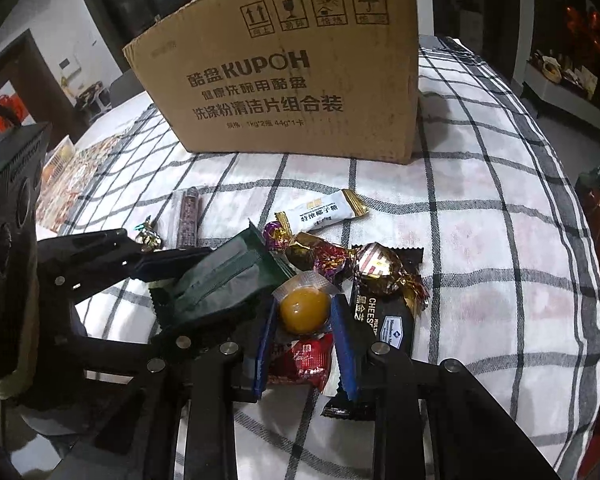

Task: Organize snacks
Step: 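Grasp the dark green packet with the left tool while the right tool grasps the orange candy, then carry the green packet and orange candy with both tools over the box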

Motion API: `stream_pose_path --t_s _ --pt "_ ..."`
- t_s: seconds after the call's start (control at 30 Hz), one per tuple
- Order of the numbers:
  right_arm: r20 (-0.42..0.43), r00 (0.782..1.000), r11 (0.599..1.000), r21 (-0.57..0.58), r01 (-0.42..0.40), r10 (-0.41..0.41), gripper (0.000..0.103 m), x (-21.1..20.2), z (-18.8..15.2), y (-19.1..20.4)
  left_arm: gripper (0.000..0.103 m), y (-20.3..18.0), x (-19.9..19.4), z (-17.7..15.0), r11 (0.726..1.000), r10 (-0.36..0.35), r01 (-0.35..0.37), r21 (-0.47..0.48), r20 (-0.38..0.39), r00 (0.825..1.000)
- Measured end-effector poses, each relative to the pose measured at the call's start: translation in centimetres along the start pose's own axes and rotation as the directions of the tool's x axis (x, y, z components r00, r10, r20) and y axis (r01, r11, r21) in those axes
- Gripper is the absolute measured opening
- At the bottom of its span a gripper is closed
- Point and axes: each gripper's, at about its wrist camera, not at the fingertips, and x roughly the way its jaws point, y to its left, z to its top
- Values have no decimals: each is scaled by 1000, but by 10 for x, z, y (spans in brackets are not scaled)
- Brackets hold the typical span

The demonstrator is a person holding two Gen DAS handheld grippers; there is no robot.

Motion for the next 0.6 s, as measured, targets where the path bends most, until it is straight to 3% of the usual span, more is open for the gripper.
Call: stream_pose_path --t_s 0.37,0.6 --pt "40 999 1000 2 3 -3 29 -15 -1 5 45 8 -39 6 996 53 -46 -71 92 994" --pt "108 994 1000 3 9 -9 29 -39 4 13 45 11 -65 9 992 75 -58 -112 146 987"
